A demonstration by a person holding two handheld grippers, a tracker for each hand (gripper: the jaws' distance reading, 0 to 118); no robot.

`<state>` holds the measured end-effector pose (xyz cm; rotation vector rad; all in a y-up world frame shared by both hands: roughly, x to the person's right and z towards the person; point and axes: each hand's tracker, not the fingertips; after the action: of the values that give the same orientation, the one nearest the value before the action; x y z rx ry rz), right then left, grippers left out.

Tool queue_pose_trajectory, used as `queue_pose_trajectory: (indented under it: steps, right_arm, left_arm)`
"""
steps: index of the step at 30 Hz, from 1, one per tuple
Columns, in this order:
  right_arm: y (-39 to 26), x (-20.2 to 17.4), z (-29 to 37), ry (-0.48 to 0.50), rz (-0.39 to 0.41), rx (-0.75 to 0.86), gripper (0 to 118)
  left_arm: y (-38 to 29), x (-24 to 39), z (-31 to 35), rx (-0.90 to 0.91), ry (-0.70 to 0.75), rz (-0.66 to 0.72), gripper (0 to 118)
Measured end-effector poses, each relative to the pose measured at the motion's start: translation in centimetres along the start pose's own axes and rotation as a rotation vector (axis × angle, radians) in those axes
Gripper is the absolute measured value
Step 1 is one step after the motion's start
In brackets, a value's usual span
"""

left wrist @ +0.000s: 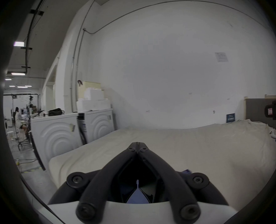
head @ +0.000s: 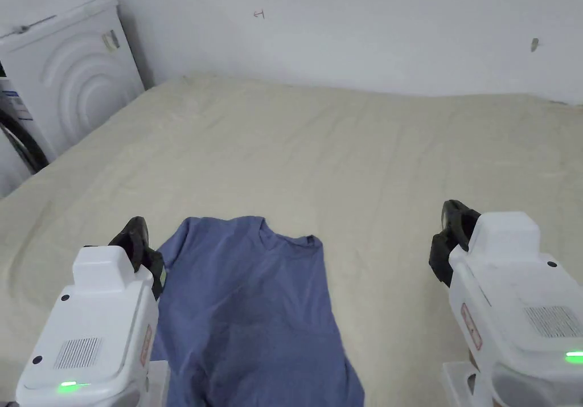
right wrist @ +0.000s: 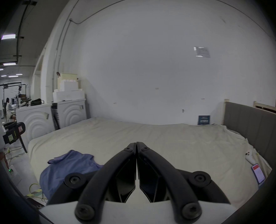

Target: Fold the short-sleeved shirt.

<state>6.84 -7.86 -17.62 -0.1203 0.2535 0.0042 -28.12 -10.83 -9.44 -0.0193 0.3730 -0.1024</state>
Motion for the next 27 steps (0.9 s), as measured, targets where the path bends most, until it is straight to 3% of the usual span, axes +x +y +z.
queue_pose_trajectory:
  steps: [6,11,20,22,24,27]
  right_arm:
    - [-0.4,-3.2,-0.8,0.086,0.005,-0.006,0]
    - [-0.8,-3.6,-1.2,0.101,0.000,-0.023,0]
    - [-1.2,-1.6,-0.8,0.040,0.013,-0.039,0]
    - [-1.3,-0.8,-0.7,0.013,0.010,-0.044,0]
    - [-1.6,0.1,-0.6,-0.013,0.005,-0.054,0]
    - [-1.9,1.3,-0.5,-0.047,-0.006,-0.068,0]
  left_arm:
    - [-0.9,-3.6,1.3,-0.032,0.095,0.001,0]
    - [-1.6,-4.6,1.8,-0.044,0.118,-0.006,0]
    - [-2.8,-2.7,-1.5,-0.189,-0.009,0.032,0]
    - [-3.5,-1.7,-3.2,-0.262,-0.060,0.051,7]
    - [-4.5,-0.6,-4.9,-0.351,-0.080,0.044,27]
    - [-6.5,1.1,-7.9,-0.530,-0.103,0.039,84]
